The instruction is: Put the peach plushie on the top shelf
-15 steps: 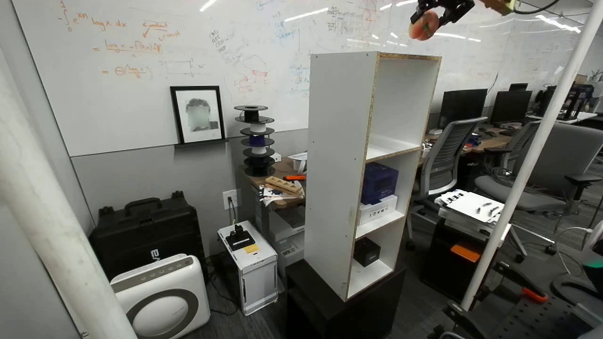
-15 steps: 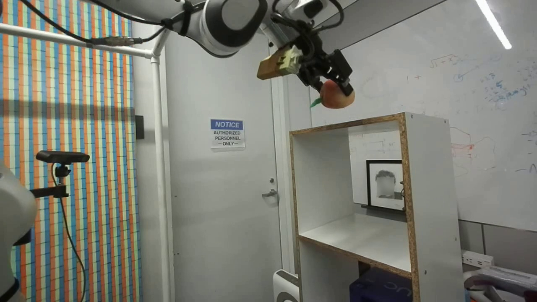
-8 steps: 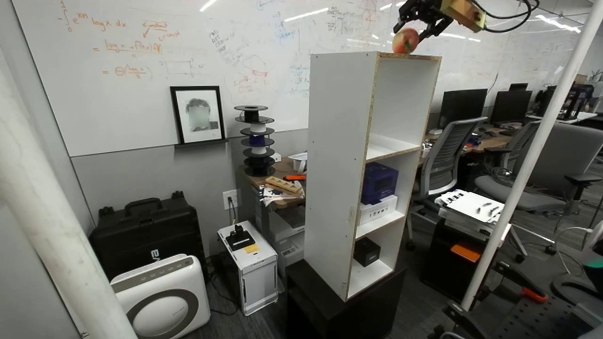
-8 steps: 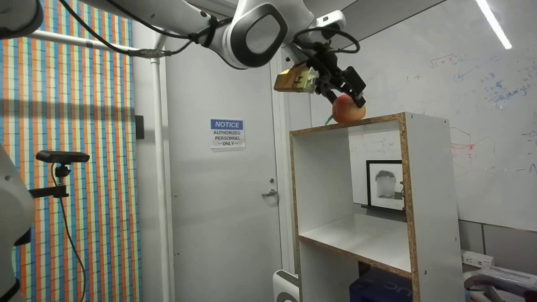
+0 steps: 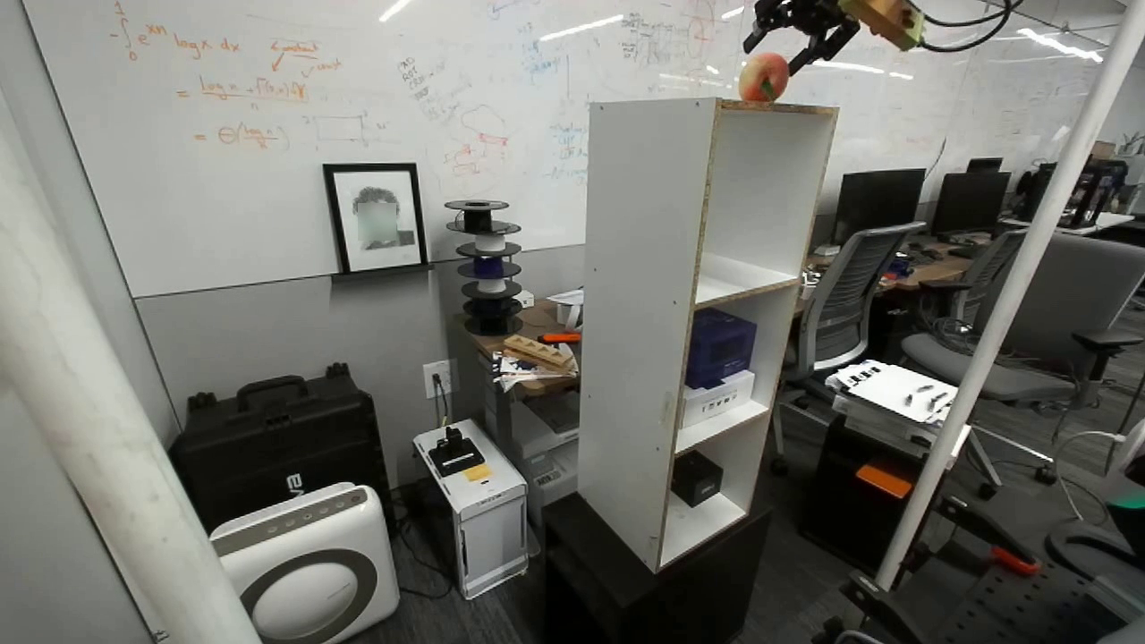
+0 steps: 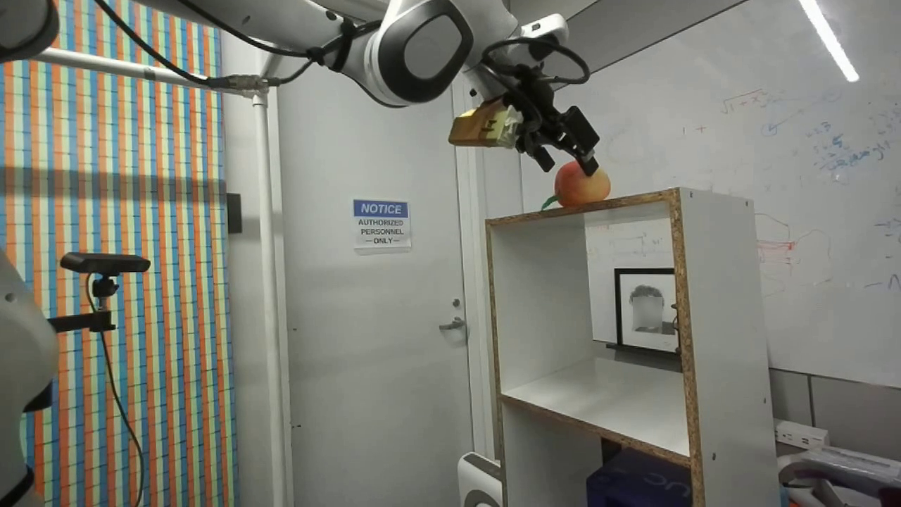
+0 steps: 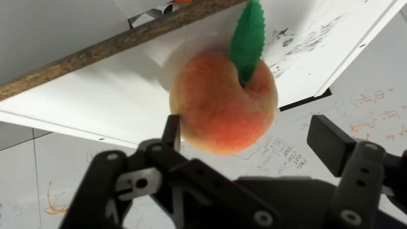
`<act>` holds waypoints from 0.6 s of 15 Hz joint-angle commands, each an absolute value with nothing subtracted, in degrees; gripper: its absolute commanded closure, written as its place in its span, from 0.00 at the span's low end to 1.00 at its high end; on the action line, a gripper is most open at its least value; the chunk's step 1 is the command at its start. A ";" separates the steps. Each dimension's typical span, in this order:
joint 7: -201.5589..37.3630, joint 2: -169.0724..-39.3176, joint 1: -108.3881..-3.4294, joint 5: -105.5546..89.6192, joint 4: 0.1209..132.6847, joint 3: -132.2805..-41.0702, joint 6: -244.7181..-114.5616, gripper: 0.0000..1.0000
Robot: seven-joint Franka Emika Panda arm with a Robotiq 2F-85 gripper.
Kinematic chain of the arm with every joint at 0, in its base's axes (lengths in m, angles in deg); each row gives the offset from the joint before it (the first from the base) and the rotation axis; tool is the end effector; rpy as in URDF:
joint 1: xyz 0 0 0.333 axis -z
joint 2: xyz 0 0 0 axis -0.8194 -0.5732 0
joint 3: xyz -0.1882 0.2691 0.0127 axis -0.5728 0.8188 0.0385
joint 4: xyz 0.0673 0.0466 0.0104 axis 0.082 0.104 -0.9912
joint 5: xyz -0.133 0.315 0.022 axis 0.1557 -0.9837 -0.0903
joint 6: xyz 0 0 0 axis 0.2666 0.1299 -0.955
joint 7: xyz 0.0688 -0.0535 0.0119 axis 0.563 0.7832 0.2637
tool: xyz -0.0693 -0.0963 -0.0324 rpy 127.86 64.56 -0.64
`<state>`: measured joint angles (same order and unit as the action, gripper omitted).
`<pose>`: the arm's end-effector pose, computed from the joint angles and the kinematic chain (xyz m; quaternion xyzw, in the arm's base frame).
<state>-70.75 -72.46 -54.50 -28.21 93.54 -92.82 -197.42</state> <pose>0.4751 -0.1072 0.6494 -0.8971 0.1306 -0.4148 0.0782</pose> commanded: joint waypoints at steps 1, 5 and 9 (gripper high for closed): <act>-69.96 -63.75 -55.13 -29.14 96.84 -92.57 -187.98 0.00; -70.90 -54.92 -53.95 -27.57 99.52 -92.89 -172.79 0.00; -71.15 -48.53 -51.76 -24.61 102.10 -95.44 -151.31 0.00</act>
